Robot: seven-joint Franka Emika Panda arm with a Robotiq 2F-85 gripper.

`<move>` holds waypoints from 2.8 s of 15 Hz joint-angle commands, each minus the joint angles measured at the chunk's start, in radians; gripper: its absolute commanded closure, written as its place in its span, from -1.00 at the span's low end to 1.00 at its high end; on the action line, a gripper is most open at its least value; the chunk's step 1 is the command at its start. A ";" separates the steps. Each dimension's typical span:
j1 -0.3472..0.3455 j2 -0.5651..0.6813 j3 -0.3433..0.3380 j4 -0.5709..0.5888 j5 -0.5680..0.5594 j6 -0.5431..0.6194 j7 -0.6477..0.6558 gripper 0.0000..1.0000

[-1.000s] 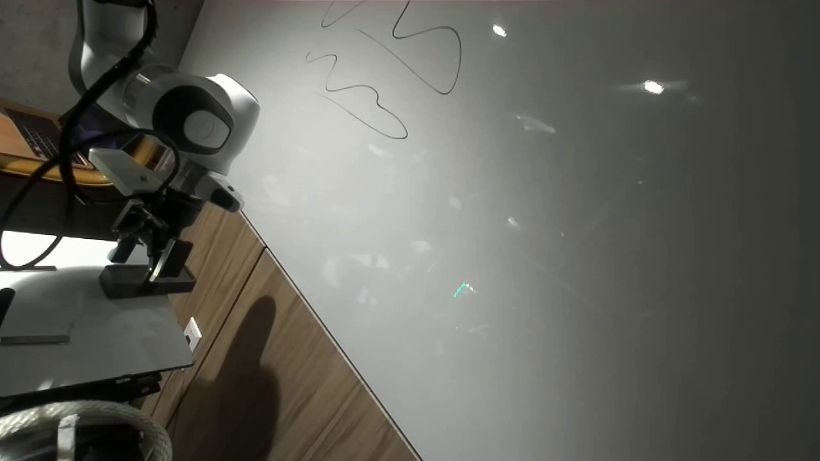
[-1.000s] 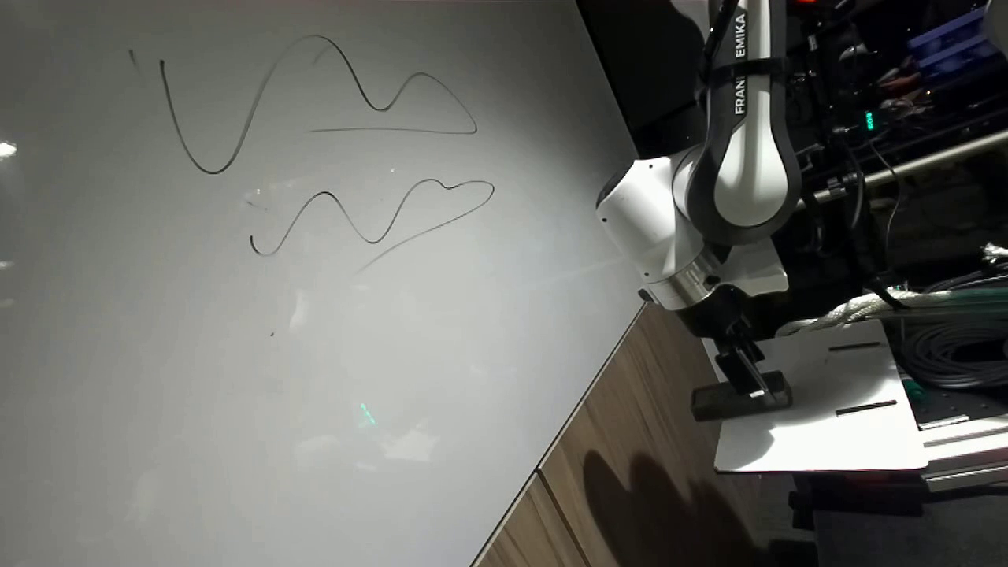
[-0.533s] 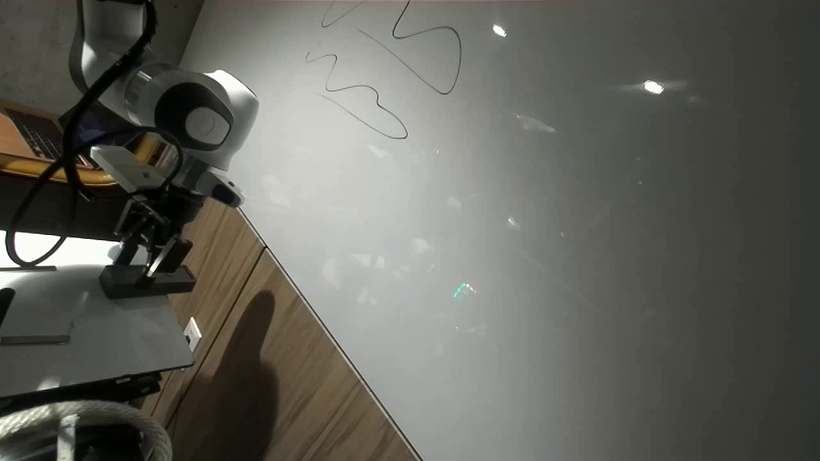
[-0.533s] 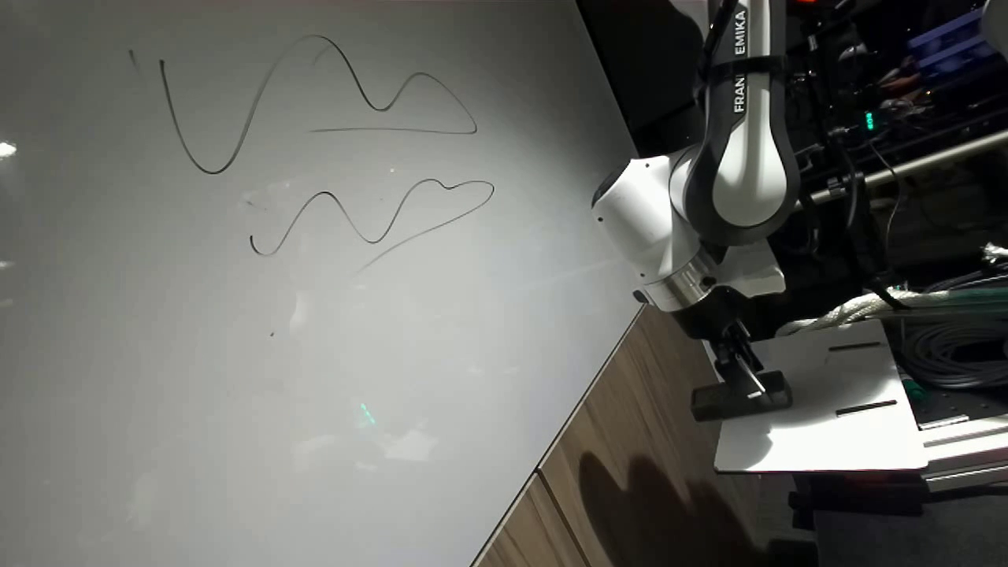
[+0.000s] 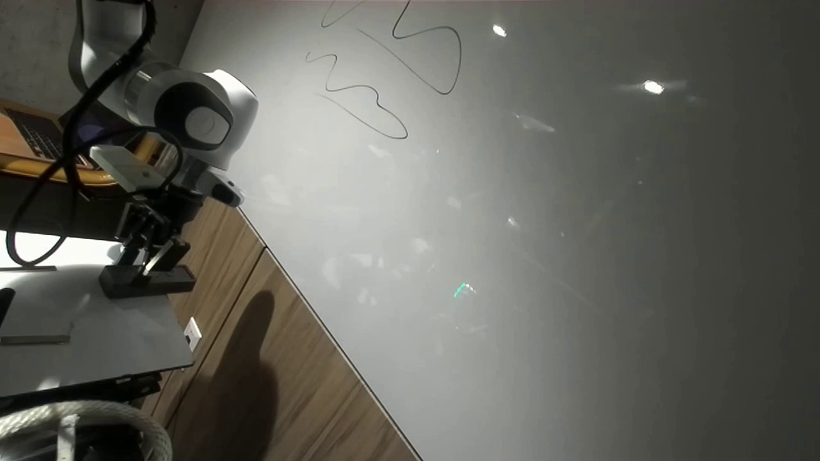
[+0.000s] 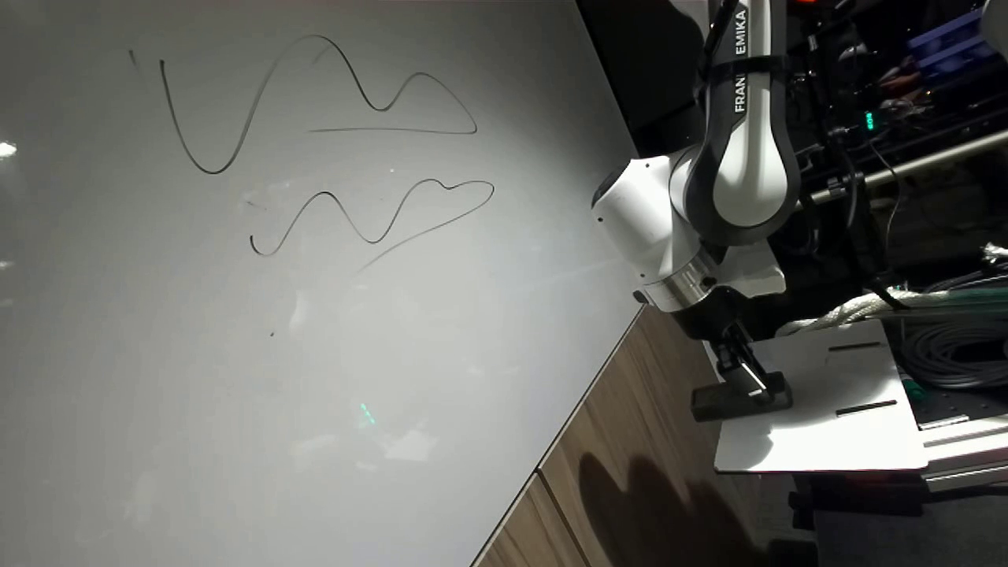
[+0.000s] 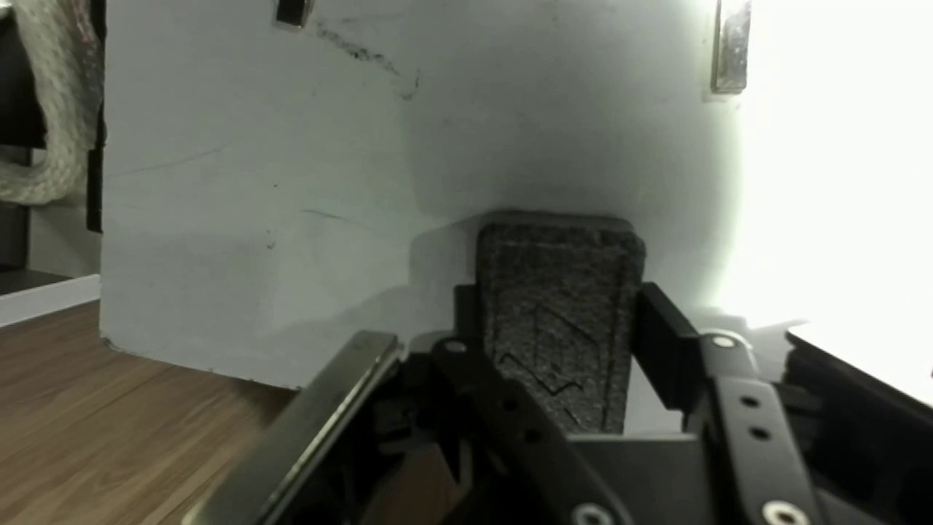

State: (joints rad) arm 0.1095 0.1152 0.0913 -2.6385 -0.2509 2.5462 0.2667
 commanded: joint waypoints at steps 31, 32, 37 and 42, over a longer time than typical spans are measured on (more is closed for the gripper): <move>0.127 -0.224 0.140 0.212 0.013 -0.239 0.035 0.43; 0.131 -0.240 0.153 0.246 0.007 -0.267 0.039 0.43; 0.128 -0.290 0.189 0.440 -0.003 -0.366 0.035 0.43; 0.126 -0.309 0.214 0.646 -0.018 -0.440 0.043 0.43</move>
State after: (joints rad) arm 0.2427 -0.1833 0.2881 -2.0983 -0.2532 2.1675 0.2980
